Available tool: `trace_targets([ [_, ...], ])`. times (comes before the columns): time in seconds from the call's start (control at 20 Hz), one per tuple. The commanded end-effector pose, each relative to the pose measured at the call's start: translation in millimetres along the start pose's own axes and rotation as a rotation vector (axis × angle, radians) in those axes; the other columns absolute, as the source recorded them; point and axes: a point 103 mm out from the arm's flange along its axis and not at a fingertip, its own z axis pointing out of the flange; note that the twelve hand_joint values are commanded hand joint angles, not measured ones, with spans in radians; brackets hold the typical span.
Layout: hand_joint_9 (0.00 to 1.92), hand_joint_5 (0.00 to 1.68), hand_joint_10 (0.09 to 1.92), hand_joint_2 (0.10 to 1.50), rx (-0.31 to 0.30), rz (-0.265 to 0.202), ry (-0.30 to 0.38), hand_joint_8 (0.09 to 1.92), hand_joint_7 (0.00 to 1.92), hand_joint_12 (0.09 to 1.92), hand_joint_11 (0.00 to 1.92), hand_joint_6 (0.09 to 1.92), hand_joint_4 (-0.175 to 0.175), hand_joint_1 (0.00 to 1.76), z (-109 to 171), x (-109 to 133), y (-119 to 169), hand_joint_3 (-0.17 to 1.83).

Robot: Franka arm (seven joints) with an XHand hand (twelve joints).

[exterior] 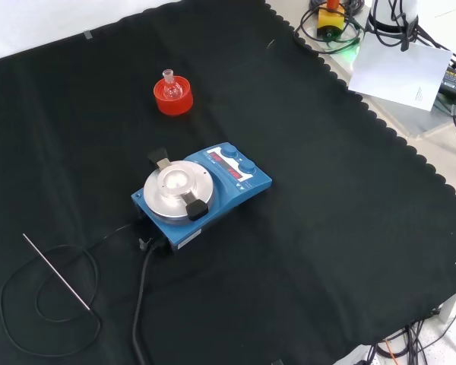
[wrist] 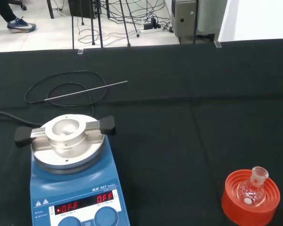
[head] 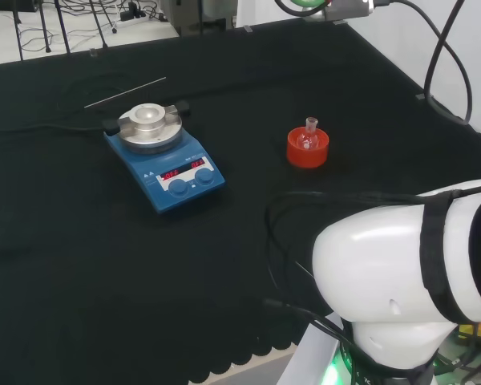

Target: Pick up the round-bottom flask.

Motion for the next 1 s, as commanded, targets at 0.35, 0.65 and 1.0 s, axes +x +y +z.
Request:
trace_targets([
  [0.35,0.19,0.31,0.69,1.25,0.001,0.008,0.008,0.54,0.09,1.24,0.00,0.14,-0.033,0.19,3,-9,6,0.32],
  [0.65,0.19,0.32,0.69,1.25,0.023,0.022,0.020,0.54,0.09,1.24,0.00,0.14,-0.033,0.19,20,-18,17,0.31],
  [1.0,0.19,0.33,0.69,1.24,0.080,0.056,0.043,0.53,0.09,1.24,0.00,0.11,-0.034,0.23,61,-55,44,0.28],
])
